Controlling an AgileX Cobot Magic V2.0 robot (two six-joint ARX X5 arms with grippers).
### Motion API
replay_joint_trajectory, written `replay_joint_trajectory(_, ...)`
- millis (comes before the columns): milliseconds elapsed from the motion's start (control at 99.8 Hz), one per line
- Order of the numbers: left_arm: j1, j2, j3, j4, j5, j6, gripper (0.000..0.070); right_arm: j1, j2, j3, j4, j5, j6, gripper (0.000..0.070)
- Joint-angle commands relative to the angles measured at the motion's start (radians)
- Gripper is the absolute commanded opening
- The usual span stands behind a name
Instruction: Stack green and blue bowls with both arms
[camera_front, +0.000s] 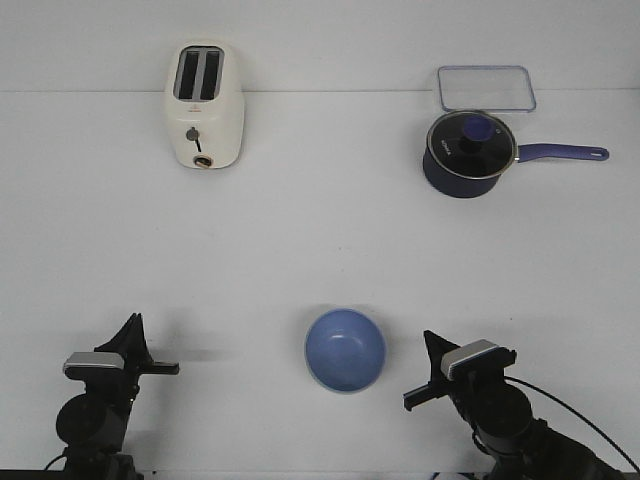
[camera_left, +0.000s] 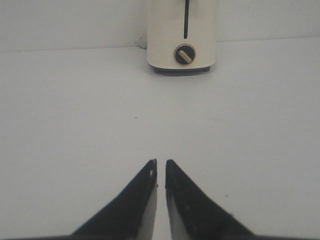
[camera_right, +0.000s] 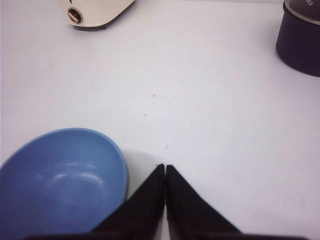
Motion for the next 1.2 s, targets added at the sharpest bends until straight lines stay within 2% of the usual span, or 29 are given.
replay_joint_trajectory(0,-0.001,-0.002,-0.020,0.014,0.002,0.003,0.0015,0.008,0.001,0.006,-0.011,0.059,-0.180,0.0004)
replay_joint_trajectory(100,-0.001,-0.002,-0.020,0.014,0.002,0.003,0.0015,-0.035,-0.017,0.006,-0.002,0.114,-0.209,0.0004)
replay_joint_trajectory(180,-0.001,-0.002,-0.020,0.014,0.002,0.003,0.0015,-0.138,-0.044,0.005,0.006,0.088,-0.229,0.0004)
replay_joint_trajectory(260,-0.001,-0.002,-0.020,0.014,0.002,0.003,0.0015,-0.293,-0.083,-0.016,0.029,0.055,-0.233,0.0004)
replay_joint_trajectory(351,-0.001,-0.002,-0.020,0.014,0.002,0.003,0.0015,-0.491,-0.146,-0.100,0.126,-0.054,-0.270,0.0004)
replay_joint_trajectory(491,-0.001,-0.002,-0.020,0.014,0.003,0.003,0.0015,-0.795,-0.275,-0.296,0.315,-0.323,-0.300,0.0004)
replay_joint_trajectory(571,-0.001,-0.002,-0.020,0.014,0.003,0.003,0.0015,-0.892,-0.334,-0.381,0.377,-0.401,-0.302,0.0004)
replay_joint_trajectory(811,-0.001,-0.002,-0.020,0.014,0.005,0.003,0.0015,-0.962,-0.430,-0.501,0.425,-0.411,-0.307,0.0004)
replay_joint_trajectory(912,-0.001,-0.002,-0.020,0.014,0.005,0.003,0.0015,-0.962,-0.428,-0.501,0.390,-0.410,-0.312,0.0004)
replay_joint_trajectory(1192,-0.001,-0.002,-0.020,0.014,0.005,0.003,0.0015,-0.962,-0.428,-0.501,0.417,-0.417,-0.291,0.0004)
